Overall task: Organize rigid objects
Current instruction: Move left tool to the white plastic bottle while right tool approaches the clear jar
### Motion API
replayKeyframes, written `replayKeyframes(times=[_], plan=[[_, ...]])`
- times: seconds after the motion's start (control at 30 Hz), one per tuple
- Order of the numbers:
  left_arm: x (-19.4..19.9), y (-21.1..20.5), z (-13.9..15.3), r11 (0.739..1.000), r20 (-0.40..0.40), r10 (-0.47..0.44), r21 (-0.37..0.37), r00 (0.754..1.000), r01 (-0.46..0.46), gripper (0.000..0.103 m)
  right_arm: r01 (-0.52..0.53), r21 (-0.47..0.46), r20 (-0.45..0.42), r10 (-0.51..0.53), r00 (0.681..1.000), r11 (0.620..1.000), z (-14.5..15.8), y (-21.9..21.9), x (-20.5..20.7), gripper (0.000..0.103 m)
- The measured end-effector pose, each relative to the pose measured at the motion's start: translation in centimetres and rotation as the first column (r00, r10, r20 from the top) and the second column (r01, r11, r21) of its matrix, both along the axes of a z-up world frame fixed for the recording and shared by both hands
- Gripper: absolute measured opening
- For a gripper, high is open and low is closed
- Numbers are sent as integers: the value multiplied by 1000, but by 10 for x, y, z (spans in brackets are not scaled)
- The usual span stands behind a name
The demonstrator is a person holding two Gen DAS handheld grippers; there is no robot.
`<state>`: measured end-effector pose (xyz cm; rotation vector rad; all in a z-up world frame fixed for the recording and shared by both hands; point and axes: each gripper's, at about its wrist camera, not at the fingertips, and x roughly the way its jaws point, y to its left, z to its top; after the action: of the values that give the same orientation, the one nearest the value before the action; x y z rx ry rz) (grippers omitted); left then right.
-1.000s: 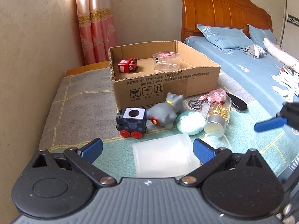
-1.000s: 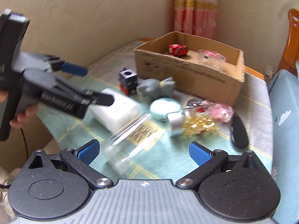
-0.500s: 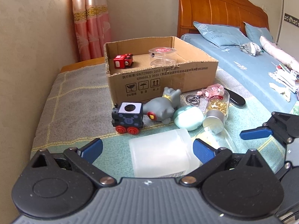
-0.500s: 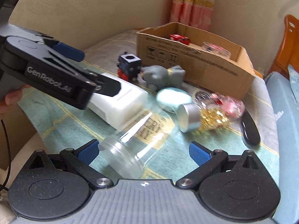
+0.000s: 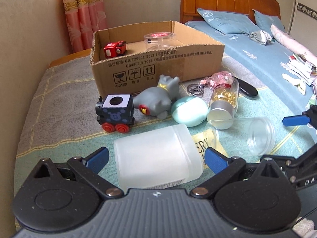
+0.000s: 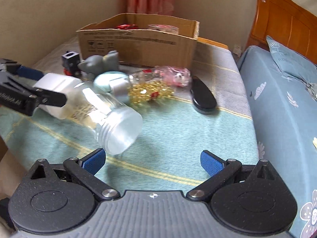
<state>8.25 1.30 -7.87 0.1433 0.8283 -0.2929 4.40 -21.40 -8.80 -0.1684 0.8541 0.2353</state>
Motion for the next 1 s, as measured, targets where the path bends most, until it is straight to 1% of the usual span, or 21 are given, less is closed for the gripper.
replayKeyframes(times=[0.03, 0.1, 0.23, 0.3, 0.43, 0.53, 0.63, 0.7, 0.77, 0.83, 0.93, 1.0], plan=[[1, 0, -1, 1000, -3, 4, 1, 1000, -4, 102, 5, -2, -6, -5, 1000, 1000, -3, -1, 2, 103], [4, 2, -4, 1000, -13, 15, 0, 1000, -15, 102, 2, 27, -11, -2, 1000, 1000, -6, -5, 3, 103], [9, 5, -10, 999, -47, 30, -21, 998, -31, 102, -23, 30, 25, 22, 999, 999, -9, -4, -1, 103], [10, 5, -12, 999, -52, 42, -22, 998, -43, 102, -25, 33, 35, 24, 999, 999, -9, -5, -2, 103], [9, 5, -12, 998, -19, 55, 17, 998, -54, 102, -24, 38, 49, 22, 999, 999, -9, -4, -4, 103], [9, 13, -11, 996, 3, 76, 43, 997, -76, 102, -20, 40, 53, 18, 998, 999, -10, -5, -5, 103], [9, 24, -12, 995, 0, 86, 41, 996, -86, 102, -5, 36, 24, 4, 1000, 999, -8, -3, -5, 103], [9, 29, -12, 996, -7, 83, 28, 996, -83, 102, -44, 49, -9, 44, 999, 998, -3, 0, -8, 103], [8, 30, -13, 997, -8, 76, 26, 997, -76, 102, -114, 105, -22, 117, 993, 988, 4, 7, -16, 103], [7, 29, -14, 997, -2, 70, 32, 998, -69, 102, -169, 136, -30, 175, 984, 976, 10, 14, -20, 103], [7, 29, -12, 998, 1, 57, 19, 998, -57, 102, -205, 121, -29, 210, 977, 971, 15, 30, -20, 103], [6, 31, -10, 999, 2, 51, 4, 999, -51, 102, -222, 141, -35, 229, 973, 965, 17, 38, -15, 103]])
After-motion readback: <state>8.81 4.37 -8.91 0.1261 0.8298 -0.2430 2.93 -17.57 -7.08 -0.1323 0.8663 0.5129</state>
